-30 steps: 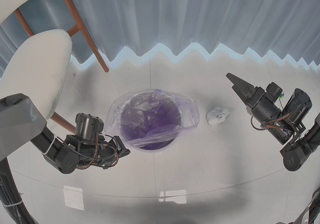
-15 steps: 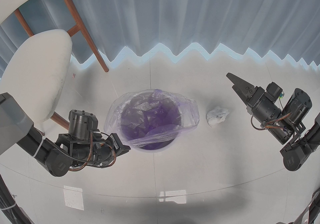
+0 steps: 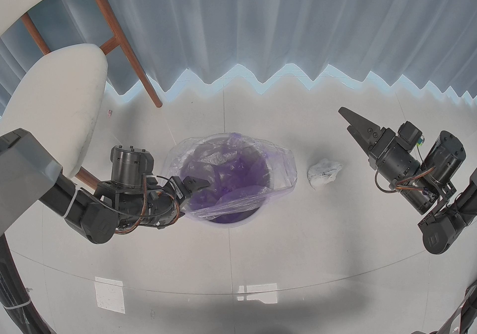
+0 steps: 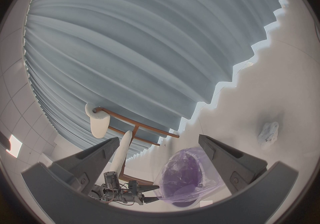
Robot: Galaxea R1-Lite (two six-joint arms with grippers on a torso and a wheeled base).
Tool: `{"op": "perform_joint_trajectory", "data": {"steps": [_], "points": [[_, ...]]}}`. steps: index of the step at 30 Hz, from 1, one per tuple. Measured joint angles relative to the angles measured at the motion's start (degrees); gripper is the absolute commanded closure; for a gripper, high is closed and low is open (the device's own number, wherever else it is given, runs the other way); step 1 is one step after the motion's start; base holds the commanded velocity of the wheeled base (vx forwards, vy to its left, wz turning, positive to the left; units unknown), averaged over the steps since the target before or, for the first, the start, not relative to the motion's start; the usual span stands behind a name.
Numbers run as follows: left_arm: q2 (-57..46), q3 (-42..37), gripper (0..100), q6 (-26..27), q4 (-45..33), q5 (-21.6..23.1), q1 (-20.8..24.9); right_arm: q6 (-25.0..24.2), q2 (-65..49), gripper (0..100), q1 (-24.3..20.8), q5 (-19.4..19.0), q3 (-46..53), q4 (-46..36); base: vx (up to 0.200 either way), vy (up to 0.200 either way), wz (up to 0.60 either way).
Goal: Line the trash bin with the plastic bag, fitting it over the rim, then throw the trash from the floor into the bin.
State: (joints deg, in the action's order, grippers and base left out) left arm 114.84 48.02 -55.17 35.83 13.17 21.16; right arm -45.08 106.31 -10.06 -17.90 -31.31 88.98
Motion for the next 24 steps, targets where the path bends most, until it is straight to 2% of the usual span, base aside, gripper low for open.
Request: {"op": "perform_joint_trajectory", "data": {"steps": [1,14,24], "points": [[0.5,0.2,100,0.0,0.0,0.0,0.0,0.0,0.0,0,0.0,0.0,0.0,0.0,0.000,0.000,0.00],[3.0,0.4,100,0.1,0.0,-0.1,0.3,0.0,0.0,0,0.2,0.0,-0.2,0.0,0.000,0.000,0.00],[2.7,-6.6,100,2.0,0.4,-1.8,1.5,0.0,0.4,0,0.3,0.0,-0.2,0.0,0.000,0.000,0.00]]}}
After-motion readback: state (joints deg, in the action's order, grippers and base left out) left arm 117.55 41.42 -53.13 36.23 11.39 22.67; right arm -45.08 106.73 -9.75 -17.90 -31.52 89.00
